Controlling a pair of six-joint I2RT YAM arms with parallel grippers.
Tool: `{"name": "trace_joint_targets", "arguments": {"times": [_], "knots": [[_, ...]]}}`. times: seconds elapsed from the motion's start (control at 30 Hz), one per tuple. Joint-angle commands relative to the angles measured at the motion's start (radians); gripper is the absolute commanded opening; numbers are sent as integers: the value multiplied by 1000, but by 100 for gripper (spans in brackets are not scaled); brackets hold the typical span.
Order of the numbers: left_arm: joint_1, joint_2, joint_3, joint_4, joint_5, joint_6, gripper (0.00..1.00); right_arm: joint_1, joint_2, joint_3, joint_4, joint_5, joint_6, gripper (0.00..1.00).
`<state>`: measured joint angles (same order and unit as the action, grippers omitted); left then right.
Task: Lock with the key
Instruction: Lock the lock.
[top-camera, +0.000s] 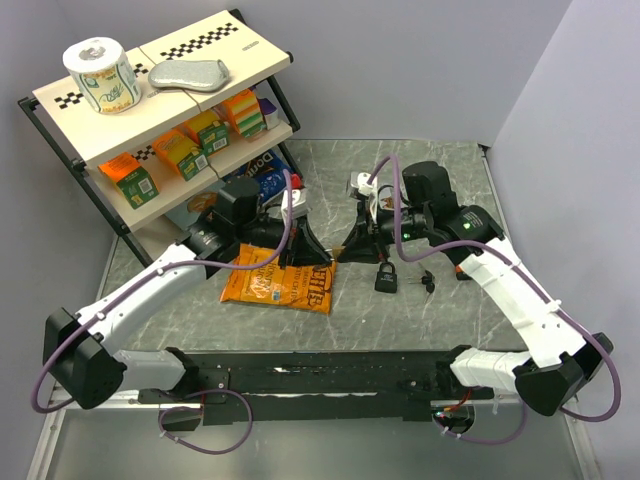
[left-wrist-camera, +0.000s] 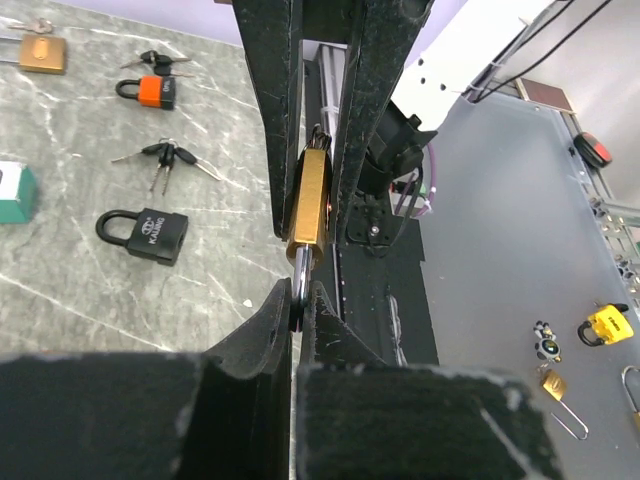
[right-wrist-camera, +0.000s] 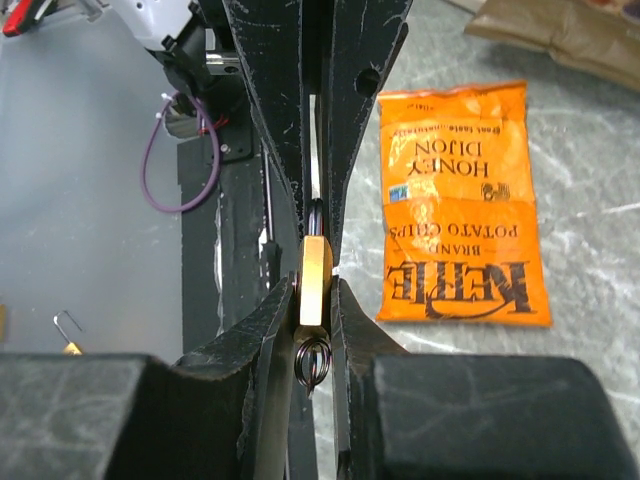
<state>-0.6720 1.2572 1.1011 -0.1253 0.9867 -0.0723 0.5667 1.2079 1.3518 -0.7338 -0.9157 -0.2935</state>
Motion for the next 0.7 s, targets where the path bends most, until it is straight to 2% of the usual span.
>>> {"name": "trace_joint_targets", "arguments": {"times": [0.0, 0.17, 0.2, 0.27, 0.3, 0.4, 0.57, 0.67], "knots": [[-123, 48, 62, 335, 13, -12, 1, 90, 68, 6, 251, -149, 33, 0], [-92, 15, 46, 256, 20, 11, 1, 73, 79, 58, 137, -161, -27, 0], [-75, -11, 17, 253, 30, 0, 1, 49, 71, 63, 91, -157, -38, 14], [-23, -36, -22, 228, 49, 5, 1, 18, 64, 84, 28, -149, -74, 35], [-12, -63, -30, 170, 46, 25, 1, -20, 59, 93, -1, -143, -87, 55], [12, -106, -61, 96, 38, 126, 1, -88, 50, 136, -122, -141, -157, 68], [12, -125, -78, 4, 33, 227, 1, -111, 51, 201, -304, -118, -266, 68], [14, -119, -70, -8, 29, 236, 1, -111, 48, 210, -332, -118, -285, 65]]}}
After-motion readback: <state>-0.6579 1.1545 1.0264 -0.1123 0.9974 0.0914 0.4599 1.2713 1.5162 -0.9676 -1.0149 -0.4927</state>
